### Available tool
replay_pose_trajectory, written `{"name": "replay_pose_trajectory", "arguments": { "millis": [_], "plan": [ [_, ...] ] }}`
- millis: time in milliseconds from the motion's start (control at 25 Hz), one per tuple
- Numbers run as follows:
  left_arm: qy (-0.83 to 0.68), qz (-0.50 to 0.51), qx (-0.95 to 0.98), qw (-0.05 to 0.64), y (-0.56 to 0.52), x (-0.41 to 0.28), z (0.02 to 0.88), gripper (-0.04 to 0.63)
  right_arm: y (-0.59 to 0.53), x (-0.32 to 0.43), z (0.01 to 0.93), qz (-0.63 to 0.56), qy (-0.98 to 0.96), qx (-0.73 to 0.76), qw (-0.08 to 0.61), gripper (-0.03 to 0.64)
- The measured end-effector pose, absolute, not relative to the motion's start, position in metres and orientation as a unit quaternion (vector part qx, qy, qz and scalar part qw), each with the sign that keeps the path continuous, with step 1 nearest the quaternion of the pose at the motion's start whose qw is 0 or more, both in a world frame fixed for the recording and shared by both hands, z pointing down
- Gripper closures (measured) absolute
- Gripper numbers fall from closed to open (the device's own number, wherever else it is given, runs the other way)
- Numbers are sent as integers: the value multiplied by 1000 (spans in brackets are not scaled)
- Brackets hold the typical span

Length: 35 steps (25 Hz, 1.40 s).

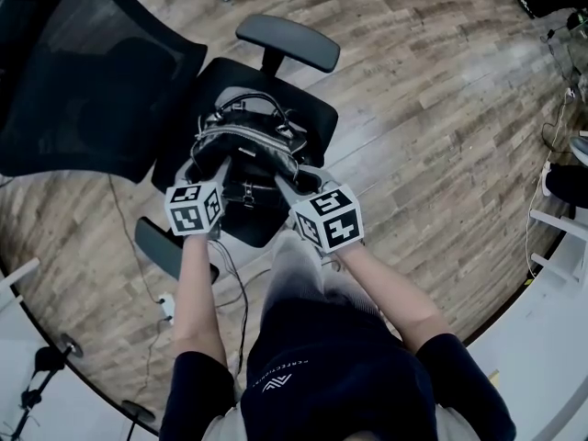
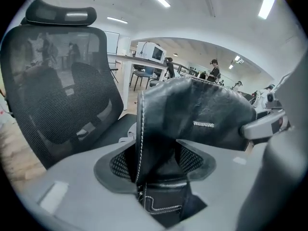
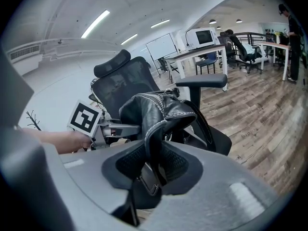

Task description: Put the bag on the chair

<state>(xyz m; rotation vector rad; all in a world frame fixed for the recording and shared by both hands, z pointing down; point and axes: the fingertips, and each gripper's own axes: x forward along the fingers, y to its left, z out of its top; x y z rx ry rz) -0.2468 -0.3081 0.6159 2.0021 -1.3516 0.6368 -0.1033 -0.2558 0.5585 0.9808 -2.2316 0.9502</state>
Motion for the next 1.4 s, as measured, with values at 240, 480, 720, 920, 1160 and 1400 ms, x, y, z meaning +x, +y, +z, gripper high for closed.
{"name": "replay_pose_trajectory", "arguments": {
  "millis": [240,480,720,920,1160,1400],
  "plan": [
    [-523,285,742,307,-300,-251,613,316,-248,-93,556,356,-824,359,256,478],
    [-527,319,732,290,-289,-255,611,299,-239,-84,547,354,-827,365,241,476],
    [-541,320,719,296,-277,-254,604,276,-229,-72,539,349,-829,373,228,474],
    [-565,314,706,290,-274,-255,596,241,-221,-58,536,354,-828,374,222,474],
    [-576,299,706,284,-266,-252,585,232,-212,-52,530,351,-830,375,219,474],
    [-583,284,712,269,-257,-240,569,258,-205,-41,522,343,-833,377,214,476]
  ]
}}
